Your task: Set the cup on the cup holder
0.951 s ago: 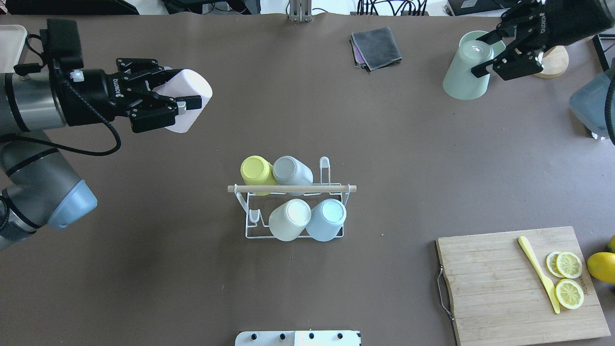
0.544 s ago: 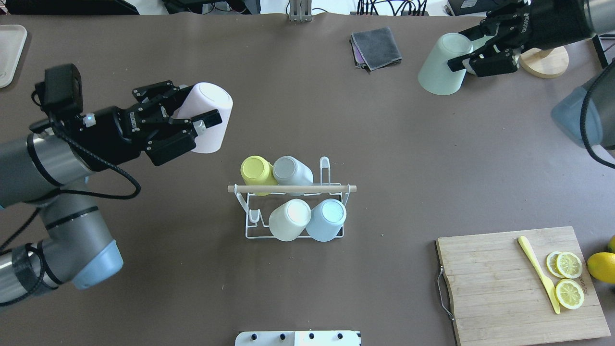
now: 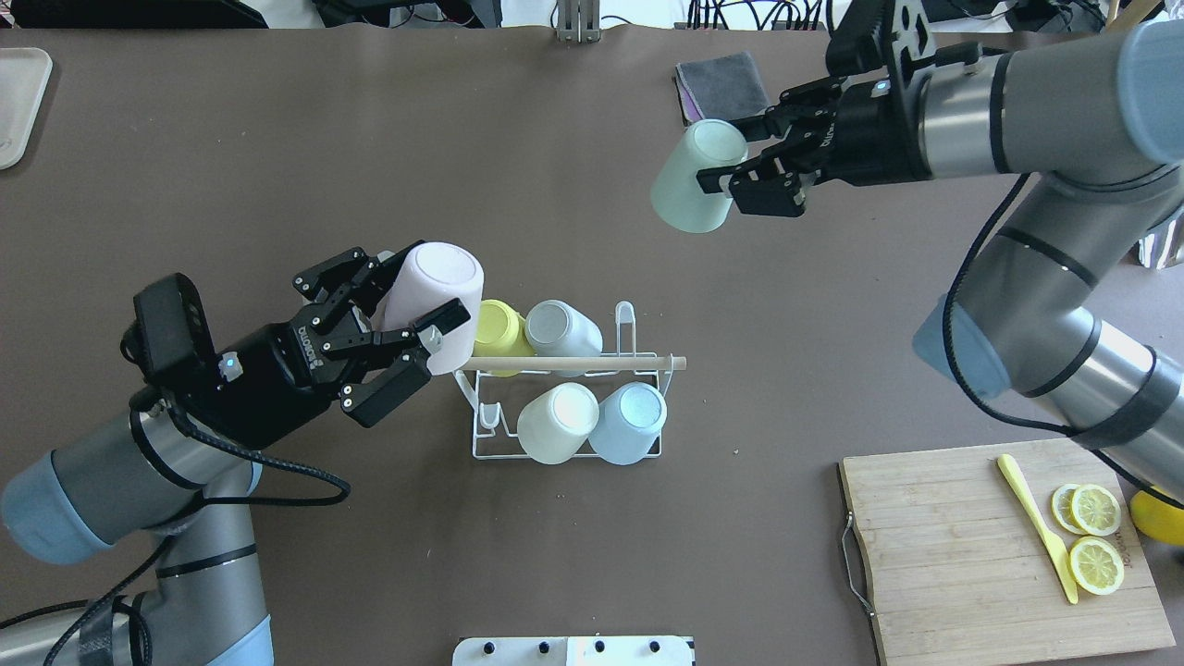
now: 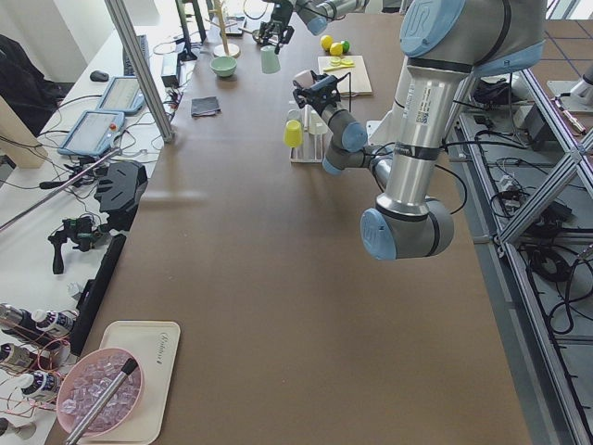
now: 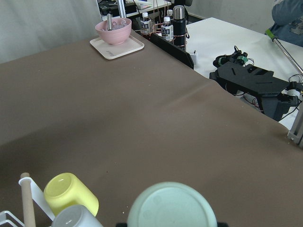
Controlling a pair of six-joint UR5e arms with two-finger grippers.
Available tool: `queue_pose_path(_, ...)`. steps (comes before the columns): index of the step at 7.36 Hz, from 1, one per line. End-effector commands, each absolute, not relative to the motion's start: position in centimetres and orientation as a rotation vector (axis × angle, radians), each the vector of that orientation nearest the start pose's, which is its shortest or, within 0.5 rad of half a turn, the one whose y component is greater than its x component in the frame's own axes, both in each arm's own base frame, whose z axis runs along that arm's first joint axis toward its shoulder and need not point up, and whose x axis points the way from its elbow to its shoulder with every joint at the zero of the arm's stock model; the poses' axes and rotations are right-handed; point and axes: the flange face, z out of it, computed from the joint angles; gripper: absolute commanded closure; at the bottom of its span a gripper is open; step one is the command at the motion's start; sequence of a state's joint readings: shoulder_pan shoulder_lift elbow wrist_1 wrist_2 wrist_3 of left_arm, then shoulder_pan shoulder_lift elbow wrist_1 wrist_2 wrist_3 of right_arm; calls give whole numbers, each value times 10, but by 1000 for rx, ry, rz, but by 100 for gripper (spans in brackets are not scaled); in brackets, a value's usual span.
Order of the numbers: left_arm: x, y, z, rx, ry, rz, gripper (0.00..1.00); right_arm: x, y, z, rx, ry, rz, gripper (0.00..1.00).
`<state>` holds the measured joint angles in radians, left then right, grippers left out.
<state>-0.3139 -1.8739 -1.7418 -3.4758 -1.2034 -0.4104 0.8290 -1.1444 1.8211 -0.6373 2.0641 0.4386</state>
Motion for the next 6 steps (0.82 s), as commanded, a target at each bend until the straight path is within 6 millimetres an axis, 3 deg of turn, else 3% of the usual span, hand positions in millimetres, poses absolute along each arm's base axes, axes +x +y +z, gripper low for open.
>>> queue_pose_path(1, 433, -271, 284, 1679, 1557, 0, 100, -365, -455, 189, 1074, -1185, -632, 100)
queue_pose_path(4, 457, -271, 298, 1664, 1519, 36, 100, -391, -436, 172, 991, -1114, -726, 100)
queue_pose_path(6, 472, -273, 289, 1665, 1525, 33, 100, -409, -416, 170, 959, -1089, -762, 100)
